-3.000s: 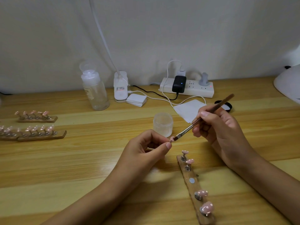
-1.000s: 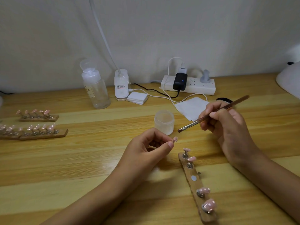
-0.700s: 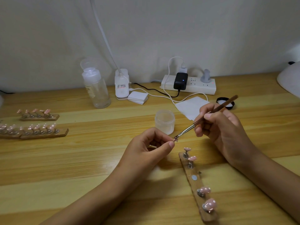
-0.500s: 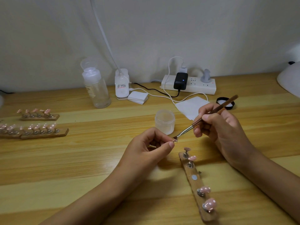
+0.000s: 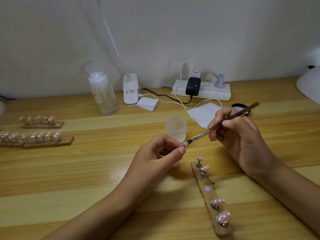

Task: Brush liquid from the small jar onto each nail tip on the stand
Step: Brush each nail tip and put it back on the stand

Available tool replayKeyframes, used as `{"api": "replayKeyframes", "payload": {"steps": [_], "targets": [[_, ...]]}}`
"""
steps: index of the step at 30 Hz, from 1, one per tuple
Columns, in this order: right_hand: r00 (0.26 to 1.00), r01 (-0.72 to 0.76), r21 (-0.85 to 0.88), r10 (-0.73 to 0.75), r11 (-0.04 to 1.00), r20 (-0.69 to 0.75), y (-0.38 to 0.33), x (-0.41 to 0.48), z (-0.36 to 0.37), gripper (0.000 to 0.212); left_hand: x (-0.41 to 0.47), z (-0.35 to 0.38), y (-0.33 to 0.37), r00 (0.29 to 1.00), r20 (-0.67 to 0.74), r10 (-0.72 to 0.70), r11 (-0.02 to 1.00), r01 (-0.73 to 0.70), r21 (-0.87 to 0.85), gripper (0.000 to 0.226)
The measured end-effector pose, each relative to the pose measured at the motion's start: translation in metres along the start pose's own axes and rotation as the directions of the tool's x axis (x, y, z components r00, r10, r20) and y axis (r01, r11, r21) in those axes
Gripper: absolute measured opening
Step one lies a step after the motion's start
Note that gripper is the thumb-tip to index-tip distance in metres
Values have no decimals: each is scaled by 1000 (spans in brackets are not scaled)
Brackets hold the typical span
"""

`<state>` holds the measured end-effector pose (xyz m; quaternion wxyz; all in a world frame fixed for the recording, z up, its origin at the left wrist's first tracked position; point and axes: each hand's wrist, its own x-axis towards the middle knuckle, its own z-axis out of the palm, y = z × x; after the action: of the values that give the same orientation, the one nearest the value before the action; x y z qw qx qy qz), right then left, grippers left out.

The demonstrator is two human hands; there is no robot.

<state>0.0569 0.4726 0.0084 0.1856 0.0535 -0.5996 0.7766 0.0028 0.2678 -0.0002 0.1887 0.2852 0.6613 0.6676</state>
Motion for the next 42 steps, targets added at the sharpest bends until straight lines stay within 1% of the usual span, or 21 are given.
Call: {"api": "replayKeyframes", "payload": {"steps": [2, 6, 10, 15, 17, 20, 22, 24, 25, 28, 31, 35, 42], "targets": [[1000, -4, -16, 5, 1000, 22, 0, -1, 1, 24, 0, 0, -1, 1000, 0, 1, 1000, -1, 2, 2], [1000, 2, -45, -1, 999, 16, -1, -3, 2, 20, 0, -1, -1, 1000, 0, 7, 1000, -7, -10, 3], [999, 32, -137, -34, 990, -10, -3, -5, 5, 15, 0, -1, -3, 1000, -5, -5, 1000, 4, -21, 3], [992, 103, -255, -118, 961, -44, -5, -9, 12, 21, 1, -2, -2, 1000, -27, -16, 1000, 16, -10, 4], [989, 129, -286, -146, 949, -38, -5, -10, 13, 21, 1, -2, -1, 1000, -28, -7, 1000, 7, -5, 3], [984, 152, -325, -175, 933, -42, -5, -10, 14, 21, 1, -2, -2, 999, -32, -1, 1000, 0, -26, 11], [982, 148, -338, -179, 929, -61, -4, -9, 13, 21, 0, -1, -1, 1000, -19, 2, 999, -3, -40, 8], [980, 130, -324, -171, 937, -102, -4, -8, 11, 21, 0, 0, 0, 1000, -6, 9, 999, -9, -52, 4], [979, 115, -290, -158, 950, -129, -5, -7, 9, 20, -1, 0, 0, 1000, -7, 10, 998, -10, -60, 4], [978, 37, -124, -61, 992, -200, -6, -4, 5, 20, 0, 0, -1, 1000, -17, 4, 997, -5, -81, 2], [985, -59, -38, 52, 998, -165, -7, -1, 7, 25, 1, 0, 0, 1000, -4, -1, 996, 0, -86, 6], [988, -125, -51, 120, 991, -94, -6, -1, 11, 22, 1, 0, 0, 1000, 20, 9, 996, -8, -84, 8], [986, -149, -67, 143, 987, -85, -5, -1, 10, 17, 1, 0, 0, 999, 33, 18, 997, -16, -79, 6]]}}
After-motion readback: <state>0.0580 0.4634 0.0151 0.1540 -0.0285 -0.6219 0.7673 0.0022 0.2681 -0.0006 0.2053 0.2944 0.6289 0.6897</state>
